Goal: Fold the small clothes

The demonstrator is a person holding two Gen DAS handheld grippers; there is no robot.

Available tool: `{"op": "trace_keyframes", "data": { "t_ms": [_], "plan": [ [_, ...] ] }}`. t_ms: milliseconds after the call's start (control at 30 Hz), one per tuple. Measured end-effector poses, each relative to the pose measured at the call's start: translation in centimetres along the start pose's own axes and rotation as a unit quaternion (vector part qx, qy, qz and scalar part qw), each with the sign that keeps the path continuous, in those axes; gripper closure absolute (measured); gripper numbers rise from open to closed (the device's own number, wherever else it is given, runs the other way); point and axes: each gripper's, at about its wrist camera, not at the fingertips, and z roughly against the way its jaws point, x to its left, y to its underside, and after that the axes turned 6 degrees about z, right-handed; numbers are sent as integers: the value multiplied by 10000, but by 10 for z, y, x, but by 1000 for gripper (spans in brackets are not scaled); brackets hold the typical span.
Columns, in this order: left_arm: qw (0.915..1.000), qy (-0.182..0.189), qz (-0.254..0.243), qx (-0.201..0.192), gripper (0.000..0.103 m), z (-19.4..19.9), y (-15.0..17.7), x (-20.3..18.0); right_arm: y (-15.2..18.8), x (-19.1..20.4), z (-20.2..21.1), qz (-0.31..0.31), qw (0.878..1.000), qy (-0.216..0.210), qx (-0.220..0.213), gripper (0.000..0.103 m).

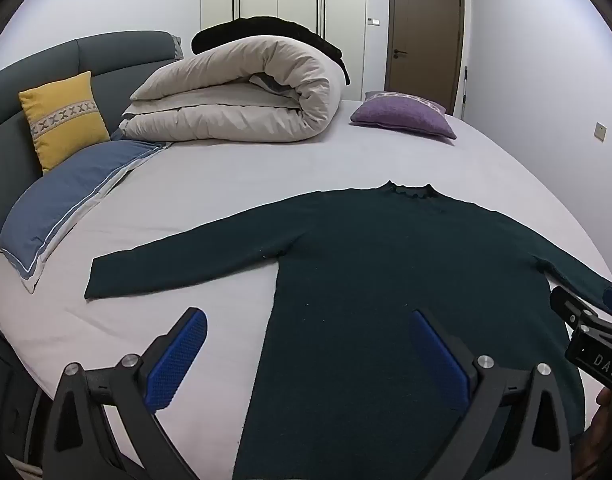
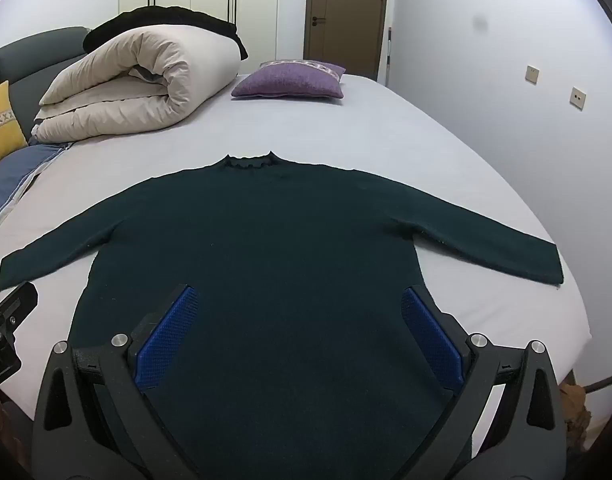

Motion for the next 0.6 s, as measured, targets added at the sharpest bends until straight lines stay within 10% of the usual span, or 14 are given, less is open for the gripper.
{"op": "trace_keyframes", "data": {
  "t_ms": [600],
  "plan": [
    [10000, 27, 45, -17, 0, 3, -2, 3, 2, 4, -1, 51, 10000, 36, 41, 0]
  ]
}}
